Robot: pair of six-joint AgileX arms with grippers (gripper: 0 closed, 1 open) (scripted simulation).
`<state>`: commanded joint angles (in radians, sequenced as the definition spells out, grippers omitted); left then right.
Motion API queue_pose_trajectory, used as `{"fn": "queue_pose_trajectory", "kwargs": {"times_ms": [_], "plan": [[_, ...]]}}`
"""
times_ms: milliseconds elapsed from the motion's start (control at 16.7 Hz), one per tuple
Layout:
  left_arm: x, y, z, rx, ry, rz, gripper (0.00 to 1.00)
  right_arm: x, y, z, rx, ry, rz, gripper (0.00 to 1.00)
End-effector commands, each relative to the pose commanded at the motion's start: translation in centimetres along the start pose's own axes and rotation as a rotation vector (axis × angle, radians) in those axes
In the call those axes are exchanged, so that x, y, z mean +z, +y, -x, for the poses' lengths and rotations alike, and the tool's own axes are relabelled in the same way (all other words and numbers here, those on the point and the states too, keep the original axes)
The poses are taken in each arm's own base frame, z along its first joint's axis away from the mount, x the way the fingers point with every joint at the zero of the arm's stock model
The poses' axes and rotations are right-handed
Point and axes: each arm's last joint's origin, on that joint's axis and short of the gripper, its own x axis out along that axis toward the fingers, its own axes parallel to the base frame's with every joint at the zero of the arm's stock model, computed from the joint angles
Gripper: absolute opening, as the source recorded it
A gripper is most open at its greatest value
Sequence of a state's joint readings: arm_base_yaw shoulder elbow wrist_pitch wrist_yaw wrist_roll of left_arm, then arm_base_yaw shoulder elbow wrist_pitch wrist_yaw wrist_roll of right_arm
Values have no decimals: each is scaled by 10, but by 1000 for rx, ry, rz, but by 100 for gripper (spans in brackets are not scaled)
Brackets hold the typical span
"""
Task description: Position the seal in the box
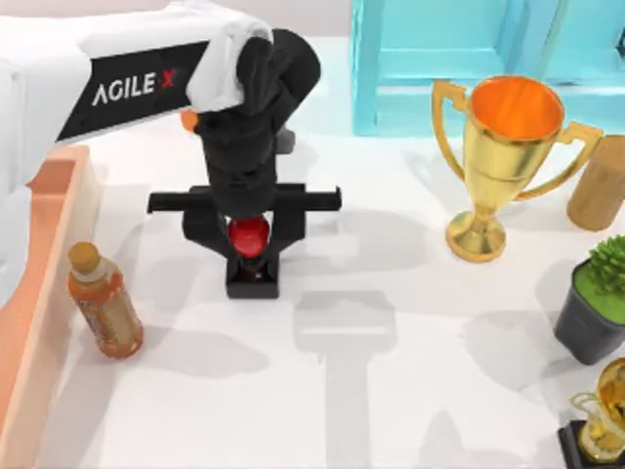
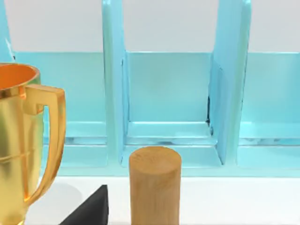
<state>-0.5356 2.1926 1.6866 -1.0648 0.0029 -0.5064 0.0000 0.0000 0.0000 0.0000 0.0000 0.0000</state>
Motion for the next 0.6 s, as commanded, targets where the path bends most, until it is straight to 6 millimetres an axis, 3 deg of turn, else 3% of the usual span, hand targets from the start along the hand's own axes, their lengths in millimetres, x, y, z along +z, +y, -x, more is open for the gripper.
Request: {"fn": "queue_pose_trajectory", "kwargs": {"times_ms": [180, 600], "plan": [[0, 0, 0, 0, 0, 0, 2, 0, 0, 0, 0, 0, 0, 100], [0, 0, 0, 0, 0, 0, 0, 0, 0, 0, 0, 0, 0, 100]]}}
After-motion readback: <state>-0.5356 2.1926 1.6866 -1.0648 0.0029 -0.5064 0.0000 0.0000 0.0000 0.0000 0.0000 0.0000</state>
